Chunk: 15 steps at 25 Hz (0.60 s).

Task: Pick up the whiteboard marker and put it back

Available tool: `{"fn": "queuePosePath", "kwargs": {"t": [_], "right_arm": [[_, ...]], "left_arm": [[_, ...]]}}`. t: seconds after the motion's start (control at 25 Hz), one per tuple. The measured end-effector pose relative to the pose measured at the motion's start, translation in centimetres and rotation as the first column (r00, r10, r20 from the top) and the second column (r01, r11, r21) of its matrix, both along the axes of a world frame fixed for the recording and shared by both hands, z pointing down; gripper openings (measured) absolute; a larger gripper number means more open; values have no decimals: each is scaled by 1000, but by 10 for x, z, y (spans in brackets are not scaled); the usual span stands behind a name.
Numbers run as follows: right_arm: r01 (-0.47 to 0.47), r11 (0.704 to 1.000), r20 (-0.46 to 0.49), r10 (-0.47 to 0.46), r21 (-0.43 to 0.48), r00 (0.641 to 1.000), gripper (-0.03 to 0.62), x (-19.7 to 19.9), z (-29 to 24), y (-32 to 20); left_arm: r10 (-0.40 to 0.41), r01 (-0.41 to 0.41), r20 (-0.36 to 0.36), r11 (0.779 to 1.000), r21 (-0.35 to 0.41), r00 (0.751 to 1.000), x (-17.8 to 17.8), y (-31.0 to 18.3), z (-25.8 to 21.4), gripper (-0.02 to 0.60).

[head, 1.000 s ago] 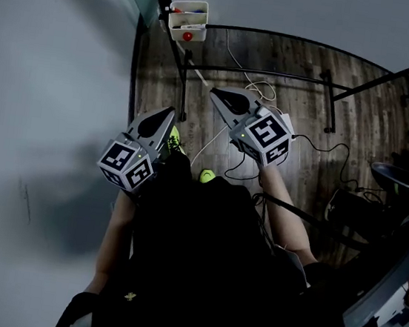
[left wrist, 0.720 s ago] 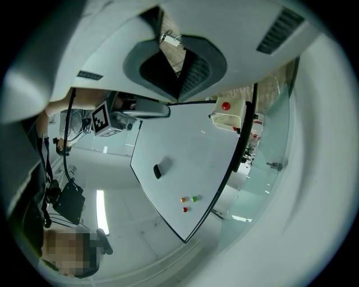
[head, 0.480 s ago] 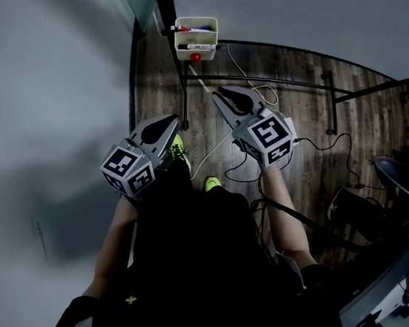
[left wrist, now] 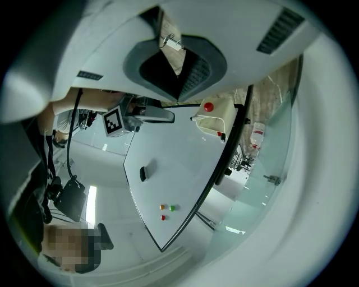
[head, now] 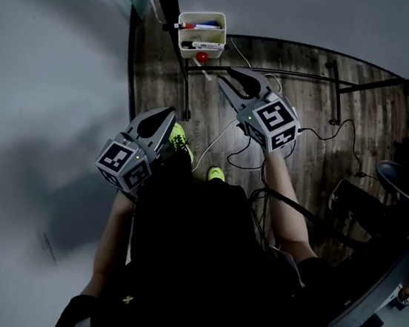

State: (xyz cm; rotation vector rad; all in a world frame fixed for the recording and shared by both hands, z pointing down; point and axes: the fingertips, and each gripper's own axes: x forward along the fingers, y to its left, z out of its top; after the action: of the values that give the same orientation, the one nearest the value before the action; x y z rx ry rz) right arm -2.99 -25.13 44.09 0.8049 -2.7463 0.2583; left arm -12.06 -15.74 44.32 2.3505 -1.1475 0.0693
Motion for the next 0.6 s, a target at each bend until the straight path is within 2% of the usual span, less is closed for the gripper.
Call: {"fn": "queuePosePath", "kwargs": {"t": [0.16,0.36,0.6], "right_arm": [[-36,999,2,36,-12,999,112,-1,11,-22],[-82,996,-8,81,-31,997,183,-4,24,-48],[-128,991,-20,127,-45,992,227,-4,34,-68]], "left_arm": [[1,-1,6,1000,-16,1000,-10,-9,6,34],[-11,11,-7,999,-46,1000,-19,-19,12,34],[8,-9,-10,997,-71,1000,-22,-22,19,34]]}}
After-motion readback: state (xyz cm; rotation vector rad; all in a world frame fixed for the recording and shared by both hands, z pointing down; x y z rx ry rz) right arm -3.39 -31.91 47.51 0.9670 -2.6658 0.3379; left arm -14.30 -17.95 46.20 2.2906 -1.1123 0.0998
